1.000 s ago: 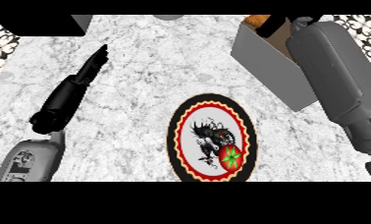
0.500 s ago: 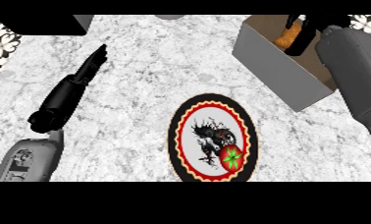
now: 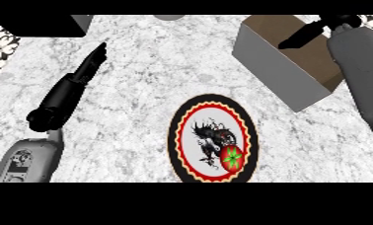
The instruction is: Pick the croissant from the plate and place it in the cardboard box
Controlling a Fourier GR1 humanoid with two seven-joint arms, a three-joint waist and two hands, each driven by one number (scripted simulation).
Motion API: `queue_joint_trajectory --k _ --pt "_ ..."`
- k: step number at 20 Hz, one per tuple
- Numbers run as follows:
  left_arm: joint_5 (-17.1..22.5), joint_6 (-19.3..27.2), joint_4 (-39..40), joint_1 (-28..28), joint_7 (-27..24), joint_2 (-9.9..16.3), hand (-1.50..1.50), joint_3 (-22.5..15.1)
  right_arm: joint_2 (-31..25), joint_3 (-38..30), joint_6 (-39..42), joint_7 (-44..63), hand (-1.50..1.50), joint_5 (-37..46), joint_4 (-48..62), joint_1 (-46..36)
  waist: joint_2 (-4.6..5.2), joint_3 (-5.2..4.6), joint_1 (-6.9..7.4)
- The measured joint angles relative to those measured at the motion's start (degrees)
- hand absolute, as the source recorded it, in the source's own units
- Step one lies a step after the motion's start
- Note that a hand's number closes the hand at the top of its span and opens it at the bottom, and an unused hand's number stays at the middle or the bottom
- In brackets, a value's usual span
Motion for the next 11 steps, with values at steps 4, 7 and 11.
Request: queue_joint_trajectory --k 4,7,11 --pt "0.2 -0.1 0.0 0.5 -0.2 0.1 0.0 0.3 1.2 -11.1 -4.5 -2.5 -1.5 -10.4 -1.2 -0.2 -0.11 0.07 -0.44" --pt "0.3 -0.4 0.0 0.7 -0.3 0.2 0.0 0.4 0.8 -17.9 -6.6 -3.4 -1.5 -16.5 -0.8 0.4 -0.05 0.02 -0.34" --pt "0.4 -1.0 -0.5 1.0 -0.3 0.5 0.0 0.7 -1.4 -23.8 -7.7 -5.8 -1.5 -21.3 1.4 1.9 0.11 -0.04 0.18"
